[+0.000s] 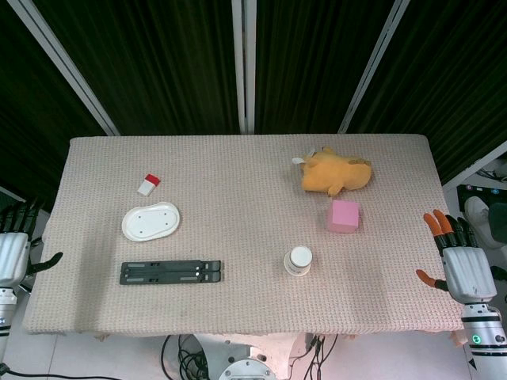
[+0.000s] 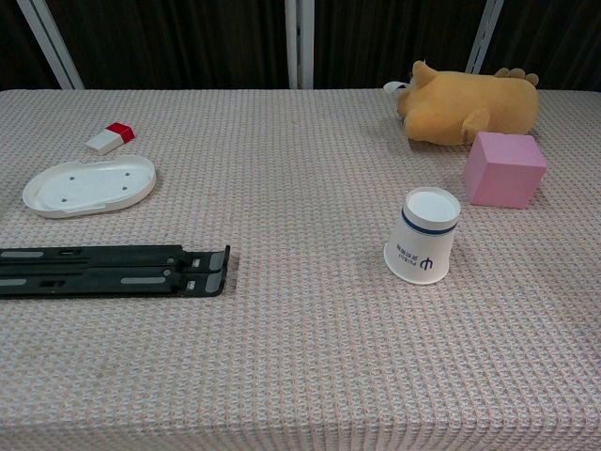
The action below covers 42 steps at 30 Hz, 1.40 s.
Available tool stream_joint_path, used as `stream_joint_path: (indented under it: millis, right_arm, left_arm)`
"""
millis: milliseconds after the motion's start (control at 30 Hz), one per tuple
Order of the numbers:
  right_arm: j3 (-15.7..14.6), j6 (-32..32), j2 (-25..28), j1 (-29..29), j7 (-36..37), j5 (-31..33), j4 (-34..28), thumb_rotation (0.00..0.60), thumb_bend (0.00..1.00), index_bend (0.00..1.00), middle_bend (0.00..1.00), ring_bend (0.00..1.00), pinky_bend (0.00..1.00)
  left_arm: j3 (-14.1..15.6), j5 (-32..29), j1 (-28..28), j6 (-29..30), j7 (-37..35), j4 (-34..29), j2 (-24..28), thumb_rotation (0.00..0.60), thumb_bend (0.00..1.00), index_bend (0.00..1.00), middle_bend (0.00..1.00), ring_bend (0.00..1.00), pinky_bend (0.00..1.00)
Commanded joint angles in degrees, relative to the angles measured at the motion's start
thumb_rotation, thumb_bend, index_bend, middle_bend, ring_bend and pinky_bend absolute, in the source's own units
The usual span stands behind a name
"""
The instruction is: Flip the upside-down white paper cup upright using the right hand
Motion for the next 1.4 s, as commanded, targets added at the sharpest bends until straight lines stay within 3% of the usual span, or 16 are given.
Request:
stream_joint_path:
  millis: [33, 500, 900, 1167, 1400]
  right_arm:
    - [0.03, -0.1, -0.09, 0.18, -0.36, -0.04, -0.21, 0.6, 0.04, 0.0, 0.0, 0.0, 0.0]
    - [-0.13, -1.17, 0.36, 1.59, -2.14, -1.71, -1.92, 0.6, 0.04, 0.0, 0.0, 0.0, 0.0]
    - [0.6, -11.71, -0.11, 10.31, -16.22, -4.98, -10.43, 0.6, 0.04, 0.0, 0.0, 0.0, 0.0]
    - [2.42, -22.61, -5.74, 18.64, -28.74, 2.01, -13.15, 0.6, 0.04, 0.0, 0.0, 0.0, 0.0]
    - [3.04, -26.82, -12.45, 24.28, -38.75, 11.56, -10.53, 0.6, 0.04, 0.0, 0.01, 0.0, 0.0]
  left_arm:
    - [-0.04, 0.04, -0.01, -0.36, 0.16, 0.05, 0.03, 0.6, 0.15, 0.03, 0.0, 0.0, 0.0]
    - [-0.26, 1.83, 0.25, -0.14, -0.41, -0.13, 0.32, 0.6, 0.15, 0.03, 0.0, 0.0, 0.0]
    - [-0.72, 2.01, 0.85, 0.32, -1.1, -0.61, 0.96, 0.6, 0.15, 0.03, 0.0, 0.0, 0.0]
    - [-1.16, 1.52, 0.98, 0.06, -1.32, -0.54, 1.09, 0.6, 0.14, 0.03, 0.0, 0.0, 0.0]
    - [-1.58, 0.9, 0.99, -0.57, -2.47, -0.08, 1.36, 0.6, 0.14, 0.03, 0.0, 0.0, 0.0]
